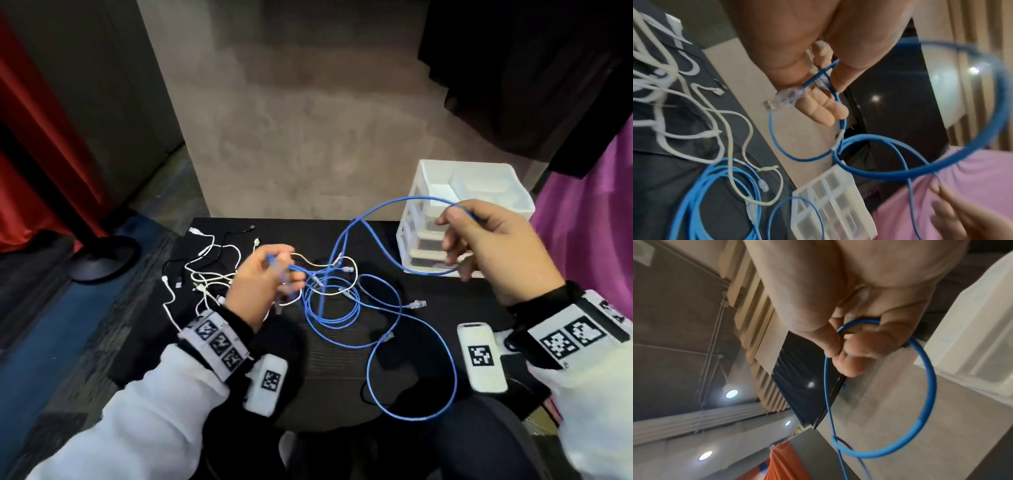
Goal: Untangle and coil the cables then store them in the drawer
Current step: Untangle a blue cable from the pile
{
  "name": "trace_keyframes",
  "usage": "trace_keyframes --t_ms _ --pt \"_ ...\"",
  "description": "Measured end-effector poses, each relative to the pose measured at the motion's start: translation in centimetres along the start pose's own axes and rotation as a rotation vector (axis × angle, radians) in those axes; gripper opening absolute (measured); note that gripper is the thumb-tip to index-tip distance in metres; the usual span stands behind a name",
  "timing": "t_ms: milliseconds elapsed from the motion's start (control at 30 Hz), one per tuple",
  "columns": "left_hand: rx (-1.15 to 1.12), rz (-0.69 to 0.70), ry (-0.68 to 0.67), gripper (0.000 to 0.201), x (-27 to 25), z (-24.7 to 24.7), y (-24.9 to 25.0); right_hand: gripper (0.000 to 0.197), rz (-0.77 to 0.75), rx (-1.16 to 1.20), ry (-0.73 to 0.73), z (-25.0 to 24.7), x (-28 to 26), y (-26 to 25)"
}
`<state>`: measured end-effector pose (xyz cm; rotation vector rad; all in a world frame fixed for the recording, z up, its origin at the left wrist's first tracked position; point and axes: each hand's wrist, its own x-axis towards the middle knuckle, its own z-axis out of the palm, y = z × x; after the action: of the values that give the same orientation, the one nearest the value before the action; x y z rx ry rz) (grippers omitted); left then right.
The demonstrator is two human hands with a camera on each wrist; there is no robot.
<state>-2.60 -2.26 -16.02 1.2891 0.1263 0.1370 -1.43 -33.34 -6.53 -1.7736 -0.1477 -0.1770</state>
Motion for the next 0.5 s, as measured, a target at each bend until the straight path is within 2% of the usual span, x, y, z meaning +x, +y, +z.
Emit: trace_keyframes --t_ms 167,267,333,400,500 --pt "-0.004 -0.028 0.131 0.043 0.0 -6.1 1.2 0.028 0.102 0.074 0.119 -0.5 0.9 1.3" --pt "0.063 -0.022 0.194 0.05 -0.2 -8.1 1.4 0.027 0.117 0.09 0.148 0.0 1.3 1.4" --pt "0.114 -0.035 0.196 0.043 -0.3 -9.1 1.5 0.026 0.137 0.097 0.153 0.4 1.5 1.4" --pt "0.144 -0.025 0.162 0.023 -0.6 -9.6 1.7 0.024 0.155 0.116 0.145 1.1 1.5 1.3" --pt "0.134 -0.019 0.112 0.023 -1.3 -8.8 1.7 0.014 0.154 0.164 0.067 3.1 1.0 1.0"
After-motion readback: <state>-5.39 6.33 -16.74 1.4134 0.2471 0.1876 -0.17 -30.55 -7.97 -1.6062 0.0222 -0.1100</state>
